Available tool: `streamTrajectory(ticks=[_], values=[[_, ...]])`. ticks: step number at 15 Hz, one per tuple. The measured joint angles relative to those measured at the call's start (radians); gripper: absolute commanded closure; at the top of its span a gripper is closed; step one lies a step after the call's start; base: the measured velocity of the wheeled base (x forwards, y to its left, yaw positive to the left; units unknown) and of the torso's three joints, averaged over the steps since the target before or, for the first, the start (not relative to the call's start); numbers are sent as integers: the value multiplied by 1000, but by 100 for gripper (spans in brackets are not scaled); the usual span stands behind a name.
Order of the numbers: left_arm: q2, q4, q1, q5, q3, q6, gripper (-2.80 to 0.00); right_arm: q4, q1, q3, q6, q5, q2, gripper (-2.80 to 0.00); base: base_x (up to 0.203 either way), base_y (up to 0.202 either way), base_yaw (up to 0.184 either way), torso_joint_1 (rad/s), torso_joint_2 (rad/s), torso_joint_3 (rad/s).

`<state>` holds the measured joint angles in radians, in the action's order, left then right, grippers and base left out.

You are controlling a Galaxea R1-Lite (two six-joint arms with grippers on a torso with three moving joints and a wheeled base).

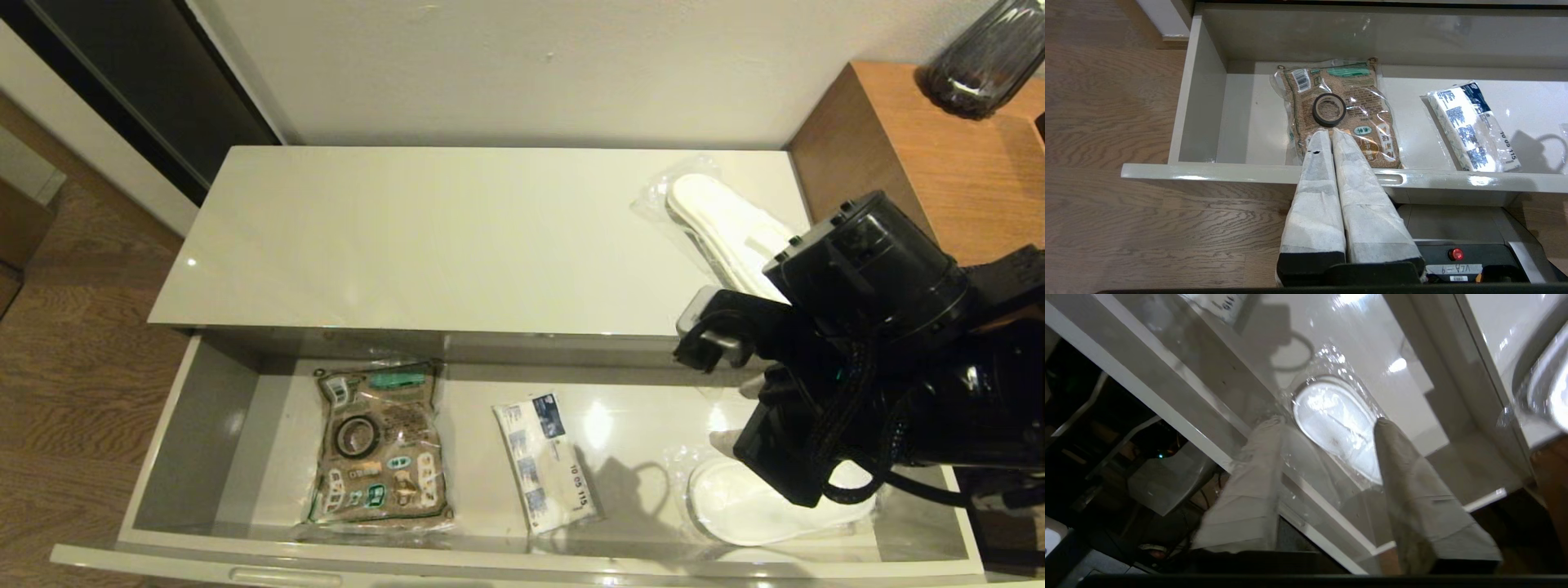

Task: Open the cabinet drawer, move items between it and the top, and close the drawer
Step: Close the drawer

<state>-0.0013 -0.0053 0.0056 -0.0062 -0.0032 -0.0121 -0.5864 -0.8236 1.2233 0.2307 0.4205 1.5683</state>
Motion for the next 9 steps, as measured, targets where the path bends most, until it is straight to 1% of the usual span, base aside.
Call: streamTrajectory(ticks=[4, 6, 8, 9], values=[[0, 0, 0, 0, 0, 0, 0, -89, -42, -55, -132, 49, -24, 0, 0, 0, 0, 0, 0, 0], [0, 0, 0, 0, 0, -1, 0, -196, -101, -61, -281, 54, -32, 0, 0, 0, 0, 0, 0, 0], [0, 0, 0, 0, 0, -1, 0, -309, -172, -60, -463, 55, -32, 0, 0, 0, 0, 0, 0, 0], [0, 0, 0, 0, 0, -1, 0, -349, -195, -59, -548, 55, -23, 0, 0, 0, 0, 0, 0, 0]])
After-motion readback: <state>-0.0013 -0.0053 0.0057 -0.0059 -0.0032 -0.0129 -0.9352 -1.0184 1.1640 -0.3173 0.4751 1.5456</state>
